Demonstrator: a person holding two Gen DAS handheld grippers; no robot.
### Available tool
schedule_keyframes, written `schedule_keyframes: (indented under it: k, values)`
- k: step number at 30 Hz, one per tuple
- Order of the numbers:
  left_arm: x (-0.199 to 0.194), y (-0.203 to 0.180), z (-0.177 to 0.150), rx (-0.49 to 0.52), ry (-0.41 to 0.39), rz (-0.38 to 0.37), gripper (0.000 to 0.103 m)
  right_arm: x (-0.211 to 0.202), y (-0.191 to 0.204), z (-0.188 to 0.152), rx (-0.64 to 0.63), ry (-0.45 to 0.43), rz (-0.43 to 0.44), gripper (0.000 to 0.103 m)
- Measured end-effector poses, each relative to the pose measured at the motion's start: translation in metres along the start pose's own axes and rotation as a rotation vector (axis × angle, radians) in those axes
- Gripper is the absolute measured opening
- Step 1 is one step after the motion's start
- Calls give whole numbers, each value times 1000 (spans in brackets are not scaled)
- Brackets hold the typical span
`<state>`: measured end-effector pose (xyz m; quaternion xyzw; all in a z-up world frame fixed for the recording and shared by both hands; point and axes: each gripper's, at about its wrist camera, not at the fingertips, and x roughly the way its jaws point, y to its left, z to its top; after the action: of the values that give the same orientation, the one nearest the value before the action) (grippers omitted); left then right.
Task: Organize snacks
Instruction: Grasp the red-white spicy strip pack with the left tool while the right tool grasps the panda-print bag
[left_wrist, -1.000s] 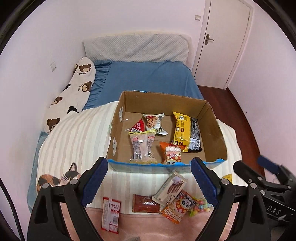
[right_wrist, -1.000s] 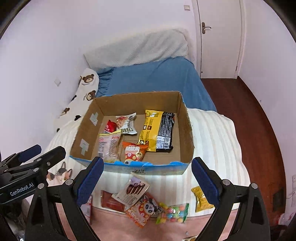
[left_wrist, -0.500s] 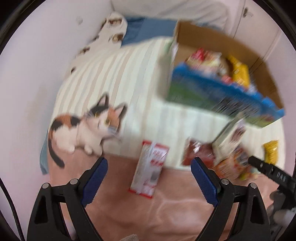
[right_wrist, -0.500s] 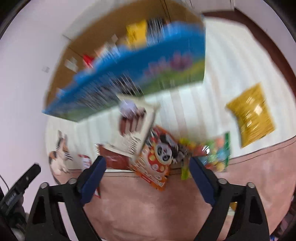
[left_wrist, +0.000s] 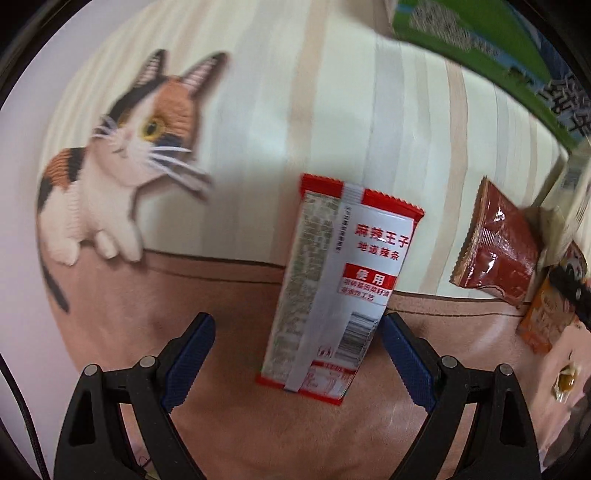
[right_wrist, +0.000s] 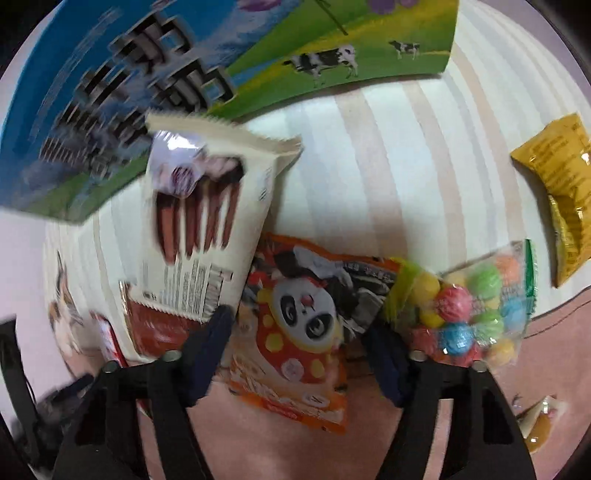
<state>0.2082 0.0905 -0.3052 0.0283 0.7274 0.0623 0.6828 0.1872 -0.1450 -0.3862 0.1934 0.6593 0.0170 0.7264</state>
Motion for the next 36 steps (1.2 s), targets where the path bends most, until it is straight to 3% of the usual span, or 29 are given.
schedule_keyframes:
  k: [4,6,9,15,20,25,28,36]
  values:
    - [8,2,-3,-1,-17,-93,86,5,12,-31,-132,93,-30,64]
    - [9,7,-4,-12,-38,-125,64,7,18,-49,-202,125,-71,64]
    - [8,15,-7,-28,-48,-172,53,15,14,-77,-215,193,-84,64]
    - [18,28,-41,-92,-9,-193,53,17,4,-96,-105,195,-38,70]
    - [29,21,-74,-68,28,-187,54,13,-16,-108,1,181,-16,70]
    - [36,11,-83,-24,30,-139,54,23,-5,-109,-44,204,-88,69]
    - [31,13,-83,-64,21,-162,49,25,6,-112,-97,198,-129,64]
    - [-1,23,-88,-117,10,-203,46,-9,3,-116,-116,168,-5,57]
